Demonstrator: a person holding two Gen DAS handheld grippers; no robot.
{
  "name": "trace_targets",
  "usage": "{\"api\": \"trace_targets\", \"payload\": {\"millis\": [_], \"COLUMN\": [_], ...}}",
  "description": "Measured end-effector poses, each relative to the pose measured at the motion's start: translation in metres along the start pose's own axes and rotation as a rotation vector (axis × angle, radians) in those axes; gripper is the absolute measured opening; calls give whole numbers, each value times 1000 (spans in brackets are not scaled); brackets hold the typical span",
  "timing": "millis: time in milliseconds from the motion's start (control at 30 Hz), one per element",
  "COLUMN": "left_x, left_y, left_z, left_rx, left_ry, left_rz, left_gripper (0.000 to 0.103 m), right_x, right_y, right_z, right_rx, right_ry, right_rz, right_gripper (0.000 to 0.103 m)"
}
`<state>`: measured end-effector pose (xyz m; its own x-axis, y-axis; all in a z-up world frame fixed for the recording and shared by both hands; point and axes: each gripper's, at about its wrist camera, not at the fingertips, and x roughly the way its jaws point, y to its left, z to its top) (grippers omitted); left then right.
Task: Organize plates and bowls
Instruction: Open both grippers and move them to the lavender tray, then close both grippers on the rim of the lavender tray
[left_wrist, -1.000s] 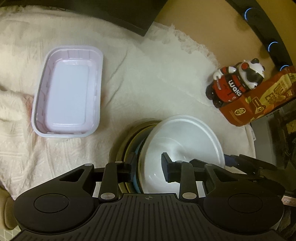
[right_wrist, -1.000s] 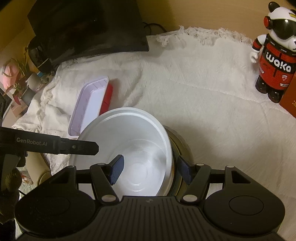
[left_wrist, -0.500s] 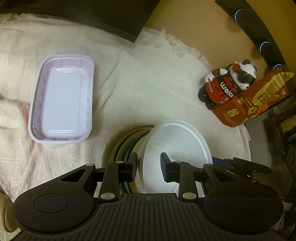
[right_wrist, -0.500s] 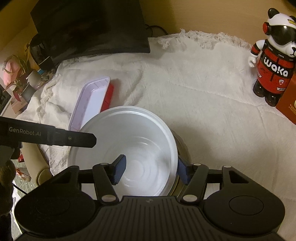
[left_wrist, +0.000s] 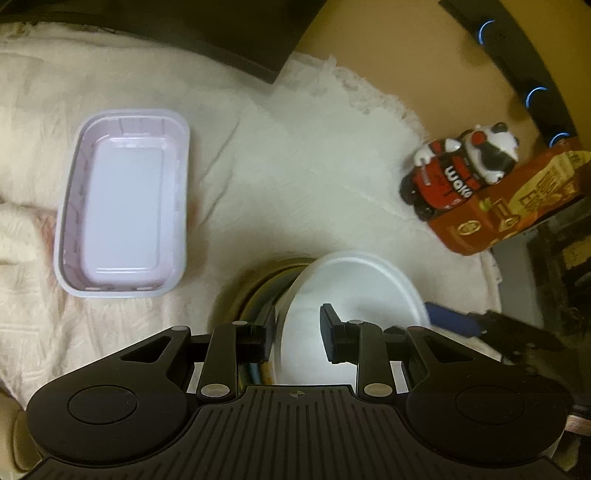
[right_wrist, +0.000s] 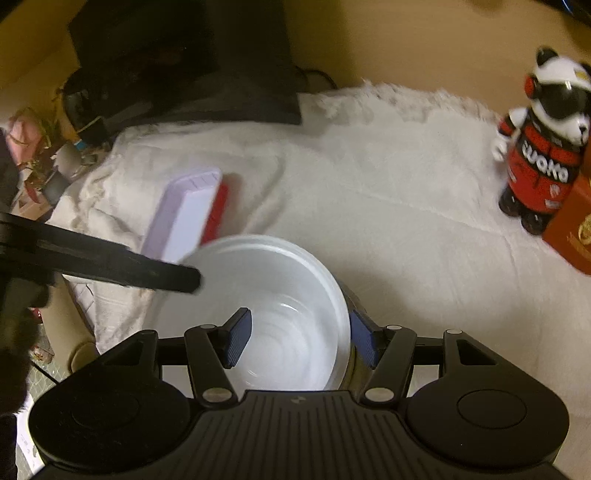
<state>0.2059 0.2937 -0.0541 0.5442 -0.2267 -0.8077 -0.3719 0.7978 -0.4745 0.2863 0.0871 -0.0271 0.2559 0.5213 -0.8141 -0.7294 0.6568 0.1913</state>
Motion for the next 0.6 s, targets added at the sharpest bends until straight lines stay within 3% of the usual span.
{"api": "trace_targets", "payload": {"millis": [200,433,600], "left_x": [-8,-36,-62], "left_y": [9,32,64], "left_z": [3,16,28], "left_rx": [-12,-32,-44], "left_ry": [-12,-112,-239], "left_rz": [-22,-35,58], "left_gripper": [29,29,29], "right_x": [-3,-28,-30], "right_y": [3,16,39], "right_z": [6,25,57], "right_rx": [-29,-154,-204], "right_ry": [-32,-187,-168], "right_rz": [-29,-208,-176], "right_gripper": [61,68,70]}}
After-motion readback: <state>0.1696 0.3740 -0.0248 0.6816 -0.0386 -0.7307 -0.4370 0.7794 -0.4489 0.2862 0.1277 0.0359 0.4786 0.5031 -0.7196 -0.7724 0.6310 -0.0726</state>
